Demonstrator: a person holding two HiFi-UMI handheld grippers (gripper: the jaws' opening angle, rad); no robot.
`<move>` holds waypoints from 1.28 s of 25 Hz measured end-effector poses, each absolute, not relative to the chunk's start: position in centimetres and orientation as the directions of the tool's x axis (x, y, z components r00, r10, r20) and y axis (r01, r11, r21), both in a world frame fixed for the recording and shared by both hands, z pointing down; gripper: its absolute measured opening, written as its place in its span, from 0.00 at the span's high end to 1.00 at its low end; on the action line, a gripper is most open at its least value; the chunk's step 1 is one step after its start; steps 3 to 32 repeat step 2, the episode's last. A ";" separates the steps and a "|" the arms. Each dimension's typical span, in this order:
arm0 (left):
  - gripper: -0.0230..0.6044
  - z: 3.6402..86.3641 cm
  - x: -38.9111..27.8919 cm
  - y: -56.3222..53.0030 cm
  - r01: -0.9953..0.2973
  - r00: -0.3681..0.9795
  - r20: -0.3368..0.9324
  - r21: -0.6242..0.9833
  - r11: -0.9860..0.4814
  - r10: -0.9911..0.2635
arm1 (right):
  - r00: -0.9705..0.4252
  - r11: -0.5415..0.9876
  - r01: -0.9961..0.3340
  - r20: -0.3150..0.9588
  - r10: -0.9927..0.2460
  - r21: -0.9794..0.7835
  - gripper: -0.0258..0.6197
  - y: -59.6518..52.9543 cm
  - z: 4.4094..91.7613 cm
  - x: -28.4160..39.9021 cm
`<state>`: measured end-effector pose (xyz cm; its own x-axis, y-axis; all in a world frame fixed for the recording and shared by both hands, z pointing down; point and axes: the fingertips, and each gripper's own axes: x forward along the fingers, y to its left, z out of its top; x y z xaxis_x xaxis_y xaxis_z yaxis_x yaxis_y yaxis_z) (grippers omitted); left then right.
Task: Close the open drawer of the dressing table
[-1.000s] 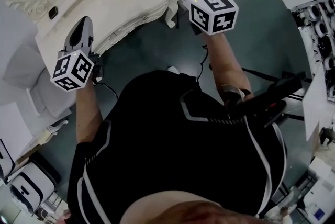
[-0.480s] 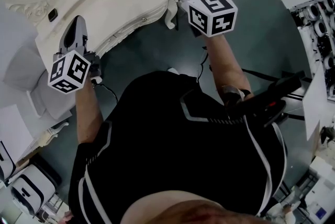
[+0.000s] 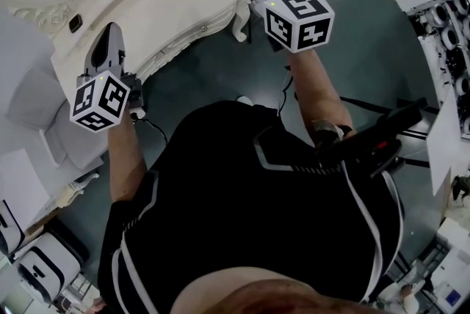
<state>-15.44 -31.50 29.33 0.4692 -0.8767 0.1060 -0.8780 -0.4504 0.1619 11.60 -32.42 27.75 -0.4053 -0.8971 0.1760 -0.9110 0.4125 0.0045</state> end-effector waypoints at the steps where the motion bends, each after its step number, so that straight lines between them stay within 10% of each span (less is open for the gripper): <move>1: 0.96 29.3 -15.6 -31.5 -0.881 0.465 0.104 0.157 -0.447 -0.879 | -0.408 0.415 -0.910 0.176 -0.896 0.007 0.95 -32.4 27.7 11.5; 32: 0.96 29.3 -15.7 -31.5 -0.883 0.460 0.102 0.151 -0.444 -0.882 | -0.410 0.418 -0.908 0.176 -0.895 0.010 0.95 -32.3 27.7 11.4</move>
